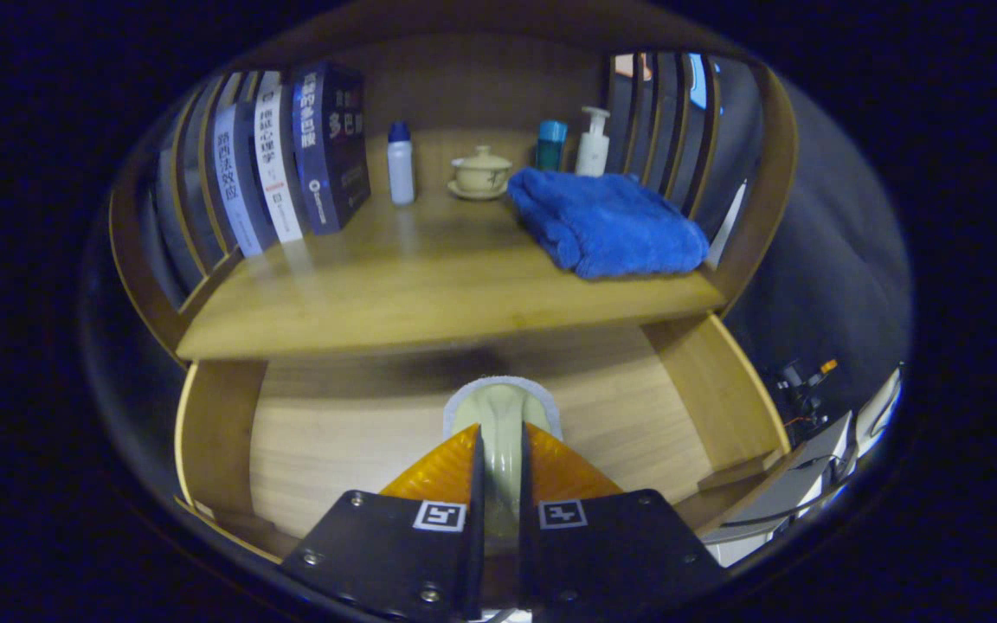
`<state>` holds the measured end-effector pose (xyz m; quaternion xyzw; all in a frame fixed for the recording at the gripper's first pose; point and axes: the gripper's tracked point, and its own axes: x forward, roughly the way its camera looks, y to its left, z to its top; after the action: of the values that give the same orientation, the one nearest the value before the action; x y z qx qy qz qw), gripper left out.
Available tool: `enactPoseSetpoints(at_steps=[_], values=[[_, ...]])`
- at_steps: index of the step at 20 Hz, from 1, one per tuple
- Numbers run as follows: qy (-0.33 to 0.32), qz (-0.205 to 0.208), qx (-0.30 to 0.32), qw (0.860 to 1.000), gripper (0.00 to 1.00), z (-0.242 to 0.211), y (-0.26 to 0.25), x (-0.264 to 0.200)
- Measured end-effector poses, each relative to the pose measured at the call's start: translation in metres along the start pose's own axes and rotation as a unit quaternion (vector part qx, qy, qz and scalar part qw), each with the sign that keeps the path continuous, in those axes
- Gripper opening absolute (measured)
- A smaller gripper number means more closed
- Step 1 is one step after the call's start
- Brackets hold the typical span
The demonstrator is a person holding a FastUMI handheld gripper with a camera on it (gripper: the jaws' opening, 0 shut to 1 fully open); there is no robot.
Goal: Pull open the drawer, take out the items inside it, and place them on the countertop above the cabinet.
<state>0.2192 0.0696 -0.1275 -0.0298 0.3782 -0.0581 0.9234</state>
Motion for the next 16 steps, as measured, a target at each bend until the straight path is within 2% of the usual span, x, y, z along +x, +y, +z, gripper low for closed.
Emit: enactPoseSetpoints(at_steps=[4, 7, 13, 16], values=[[-0.041, -0.011, -0.013, 0.999, 0.16, 0.047, 0.005, -0.021], [-0.059, 0.010, -0.024, 0.998, 0.16, 0.076, 0.024, -0.015], [-0.049, 0.056, -0.032, 0.997, 0.16, 0.107, 0.056, 0.034], [-0.050, 0.059, -0.037, 0.996, 0.16, 0.114, 0.060, 0.056]])
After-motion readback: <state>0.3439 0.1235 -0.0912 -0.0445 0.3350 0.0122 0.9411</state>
